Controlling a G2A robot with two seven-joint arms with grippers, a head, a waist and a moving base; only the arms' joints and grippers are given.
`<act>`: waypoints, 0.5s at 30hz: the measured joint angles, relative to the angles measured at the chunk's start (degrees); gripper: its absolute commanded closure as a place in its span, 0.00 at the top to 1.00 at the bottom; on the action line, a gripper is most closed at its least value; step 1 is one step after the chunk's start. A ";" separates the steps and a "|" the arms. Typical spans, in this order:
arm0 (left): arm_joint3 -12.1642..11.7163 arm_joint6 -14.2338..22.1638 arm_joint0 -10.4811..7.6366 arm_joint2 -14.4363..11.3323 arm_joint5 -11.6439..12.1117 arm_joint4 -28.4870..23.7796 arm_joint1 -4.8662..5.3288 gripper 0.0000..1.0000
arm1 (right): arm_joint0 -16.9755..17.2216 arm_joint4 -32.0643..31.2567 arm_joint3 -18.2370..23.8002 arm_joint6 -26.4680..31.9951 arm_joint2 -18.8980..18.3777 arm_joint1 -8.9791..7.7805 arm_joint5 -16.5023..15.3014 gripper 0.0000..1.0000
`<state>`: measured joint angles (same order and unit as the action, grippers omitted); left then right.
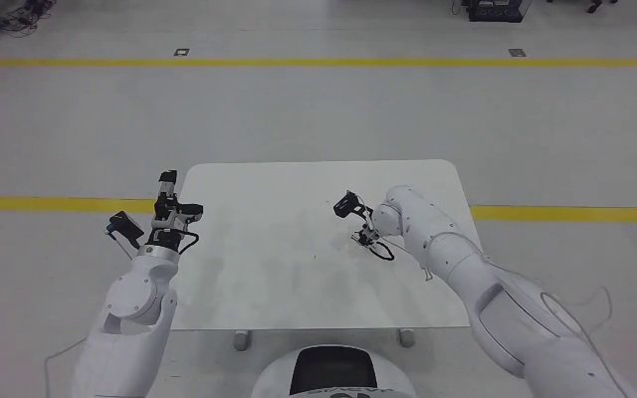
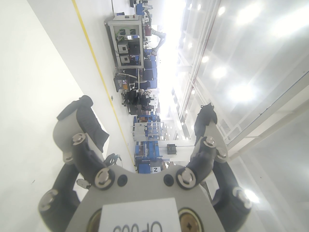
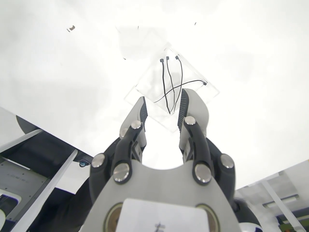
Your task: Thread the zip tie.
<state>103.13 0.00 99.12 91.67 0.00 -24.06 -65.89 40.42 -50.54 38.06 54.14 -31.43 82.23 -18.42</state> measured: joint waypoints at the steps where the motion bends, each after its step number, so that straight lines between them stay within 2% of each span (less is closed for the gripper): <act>1: 0.00 0.00 0.00 0.00 0.00 0.00 0.00 1.00 | -0.16 0.04 -0.80 -0.33 0.18 0.30 -0.22 0.26; 4: 0.00 0.00 0.00 0.00 0.00 0.00 0.00 1.00 | -0.58 0.03 -2.84 -1.34 0.61 1.07 -0.70 0.22; 15: 0.00 0.00 0.00 0.00 0.00 0.00 0.00 1.00 | -1.64 -1.12 -9.37 -5.65 2.40 4.14 -0.48 0.19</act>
<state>103.13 0.00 99.12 91.67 0.00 -24.06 -65.89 38.78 -51.66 28.69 48.49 -29.03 86.37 -18.90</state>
